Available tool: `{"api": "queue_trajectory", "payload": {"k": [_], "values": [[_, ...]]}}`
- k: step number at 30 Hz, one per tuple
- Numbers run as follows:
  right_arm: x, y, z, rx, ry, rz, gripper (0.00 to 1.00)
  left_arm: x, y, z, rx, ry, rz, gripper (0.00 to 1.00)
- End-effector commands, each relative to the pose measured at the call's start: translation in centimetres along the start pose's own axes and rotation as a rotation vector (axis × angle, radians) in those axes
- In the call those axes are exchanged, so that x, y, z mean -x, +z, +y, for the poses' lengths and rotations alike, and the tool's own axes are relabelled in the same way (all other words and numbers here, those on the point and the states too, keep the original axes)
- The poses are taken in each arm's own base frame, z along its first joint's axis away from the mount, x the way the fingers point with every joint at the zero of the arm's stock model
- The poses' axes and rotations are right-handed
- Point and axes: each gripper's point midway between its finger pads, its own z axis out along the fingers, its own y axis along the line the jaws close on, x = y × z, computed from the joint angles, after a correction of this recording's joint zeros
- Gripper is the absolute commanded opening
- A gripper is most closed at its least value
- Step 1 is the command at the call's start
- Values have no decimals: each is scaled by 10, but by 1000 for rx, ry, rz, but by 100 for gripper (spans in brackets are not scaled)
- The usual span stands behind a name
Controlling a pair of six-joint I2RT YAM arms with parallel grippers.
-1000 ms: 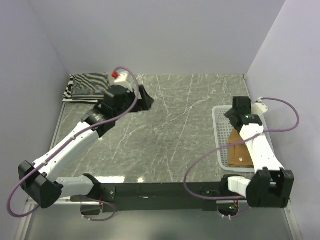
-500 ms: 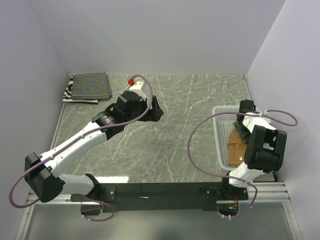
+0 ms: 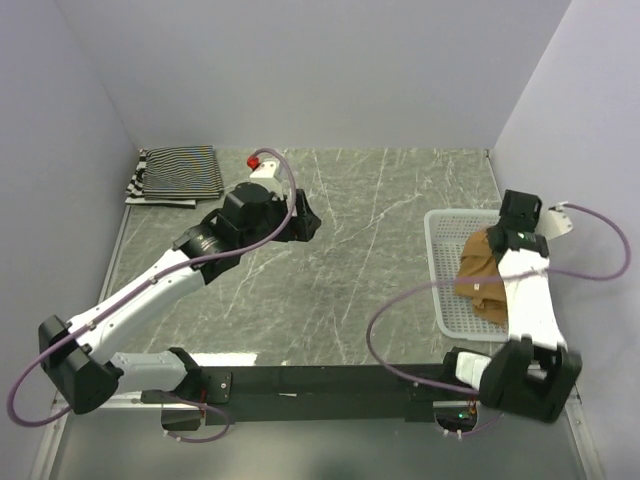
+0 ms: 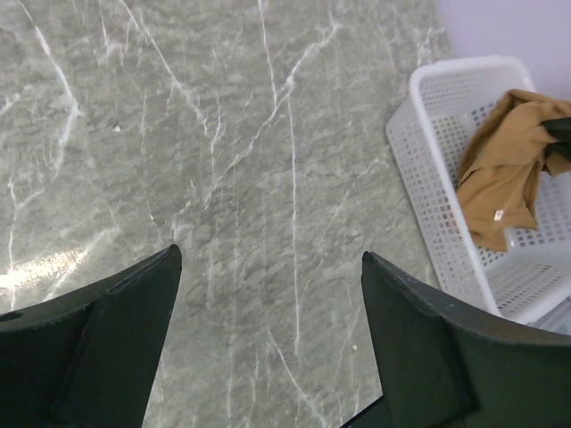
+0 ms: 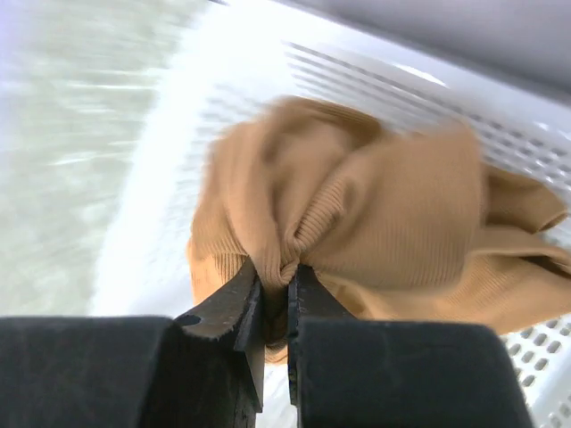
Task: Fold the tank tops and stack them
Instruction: Grab the tank top from the pile, then move the tank top to the center of the board
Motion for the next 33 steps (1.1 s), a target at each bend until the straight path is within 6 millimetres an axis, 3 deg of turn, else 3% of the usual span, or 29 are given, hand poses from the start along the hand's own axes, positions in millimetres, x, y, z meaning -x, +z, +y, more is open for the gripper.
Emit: {"api": "queue_trajectory", "payload": {"k": [1, 3, 4, 6, 7, 8, 10, 12, 14, 15, 17, 18, 19, 21, 22, 25, 28, 29, 30, 31, 33], "values": [[52, -78, 51, 298, -9, -111, 0, 29, -24, -8, -19, -2, -104, 87], [69, -125, 68, 440, -14, -161, 0, 42, -33, -6, -6, -6, -152, 86], [81, -163, 88, 548, -31, -190, 0, 47, -37, -5, 5, -9, -169, 86], [85, -206, 103, 651, -66, -207, 0, 59, -45, -2, 25, -13, -204, 87], [106, -241, 111, 717, -55, -255, 0, 63, -48, 0, 32, -16, -217, 86], [91, -268, 125, 804, -101, -223, 0, 71, -55, 0, 35, -27, -243, 86], [98, -312, 135, 926, -101, -223, 0, 80, -63, 2, 40, -35, -277, 86], [83, -350, 148, 1095, -131, -157, 0, 89, -74, 6, 54, -53, -313, 85], [71, -369, 154, 1191, -138, -110, 0, 94, -84, 8, 52, -67, -338, 85], [53, -383, 156, 1264, -172, -46, 0, 94, -87, 9, 56, -72, -346, 85], [18, -382, 163, 1320, -209, 51, 0, 95, -95, 14, 63, -92, -371, 89], [-2, -382, 165, 1341, -244, 105, 18, 94, -97, 16, 67, -99, -377, 91], [-33, -367, 169, 1319, -312, 167, 32, 94, -97, 17, 67, -109, -387, 92], [-67, -349, 172, 1276, -400, 224, 58, 83, -91, 23, 78, -114, -362, 94], [-93, -333, 174, 1235, -469, 268, 60, 77, -87, 22, 67, -125, -337, 94], [-136, -304, 167, 1158, -581, 334, 62, 50, -68, 27, 66, -153, -269, 92], [-151, -274, 154, 1063, -610, 319, 62, 15, -44, 38, 65, -186, -213, 87], [-154, -267, 149, 1035, -615, 309, 62, -10, -32, 44, 66, -188, -151, 81], [-158, -261, 145, 1019, -624, 306, 62, -15, -25, 42, 43, -196, -146, 77], [-164, -251, 135, 988, -638, 304, 62, -40, -11, 49, 59, -198, -80, 74], [-173, -238, 121, 934, -652, 286, 62, -60, 1, 46, 23, -210, -21, 64]]}}
